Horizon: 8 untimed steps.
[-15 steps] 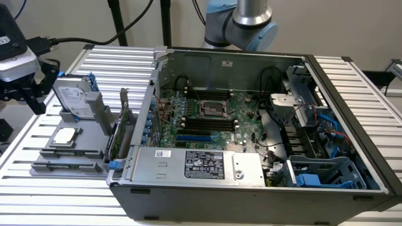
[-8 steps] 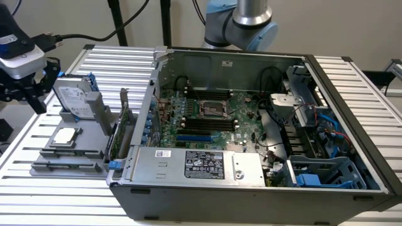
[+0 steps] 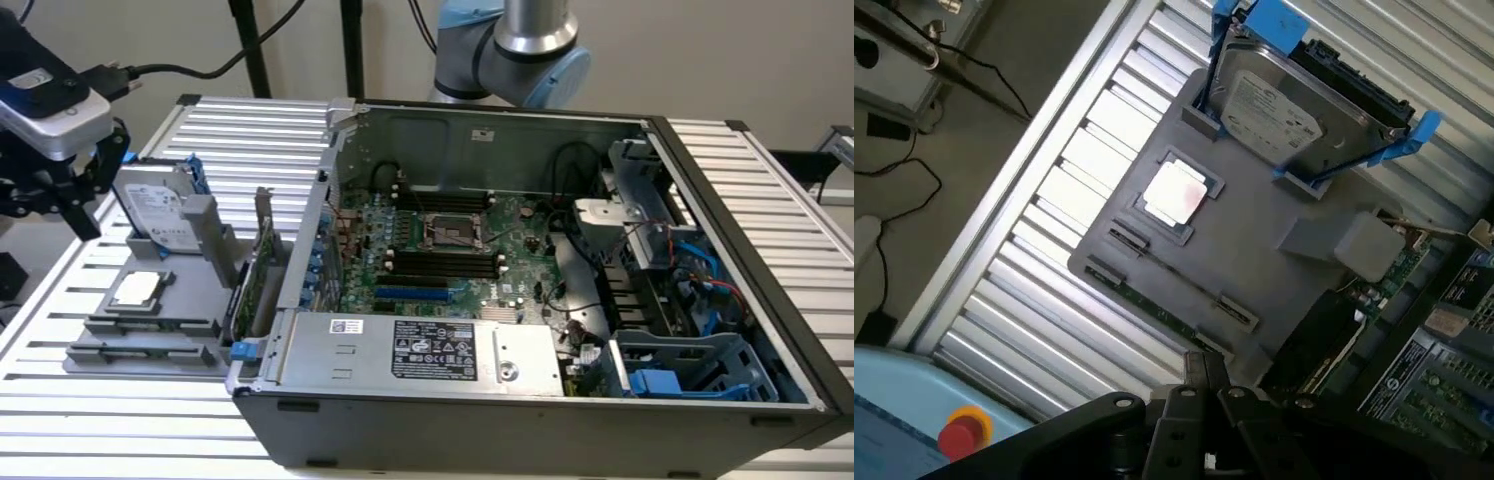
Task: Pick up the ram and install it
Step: 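Pick up the ram and move it above insertion slot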
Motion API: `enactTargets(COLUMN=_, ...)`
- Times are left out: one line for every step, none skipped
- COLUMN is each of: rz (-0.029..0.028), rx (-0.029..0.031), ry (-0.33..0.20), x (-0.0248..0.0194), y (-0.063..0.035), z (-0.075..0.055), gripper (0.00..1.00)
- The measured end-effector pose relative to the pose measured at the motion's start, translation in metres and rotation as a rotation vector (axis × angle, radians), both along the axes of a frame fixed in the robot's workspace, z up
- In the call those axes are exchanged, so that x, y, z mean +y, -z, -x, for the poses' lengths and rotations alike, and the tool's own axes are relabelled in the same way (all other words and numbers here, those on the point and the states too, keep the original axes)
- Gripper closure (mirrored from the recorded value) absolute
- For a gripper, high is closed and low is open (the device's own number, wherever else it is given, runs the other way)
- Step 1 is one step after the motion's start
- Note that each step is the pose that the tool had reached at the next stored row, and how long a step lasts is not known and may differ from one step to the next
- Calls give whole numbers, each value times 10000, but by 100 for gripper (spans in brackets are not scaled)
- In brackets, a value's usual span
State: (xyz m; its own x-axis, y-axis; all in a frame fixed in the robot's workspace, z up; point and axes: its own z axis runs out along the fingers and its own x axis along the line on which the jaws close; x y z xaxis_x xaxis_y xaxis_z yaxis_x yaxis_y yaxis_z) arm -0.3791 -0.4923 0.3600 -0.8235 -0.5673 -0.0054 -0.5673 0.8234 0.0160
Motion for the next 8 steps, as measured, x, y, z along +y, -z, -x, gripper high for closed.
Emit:
enactTargets(rz=-17, rx=0, ry=-150, x=0, y=0, z=0, gripper=89)
enactTargets(rz=-34, rx=0, ry=-304, x=0, y=1, z=0, gripper=89)
enactTargets(rz=-52, rx=0, ry=-469, x=0, y=1, z=0, gripper=89)
enactTargets(rz=-70, rx=-1, ry=-621, x=0, y=2, z=0, gripper=89)
enactTargets(rz=-89, rx=-1, ry=-769, x=0, y=2, z=0, gripper=89)
enactTargets(rz=-107, rx=-1, ry=-918, x=0, y=3, z=0, gripper=89)
enactTargets(rz=-125, rx=-1, ry=-1065, x=0, y=3, z=0, gripper=89)
enactTargets(rz=-144, rx=-1, ry=-1213, x=0, y=3, z=0, gripper=89)
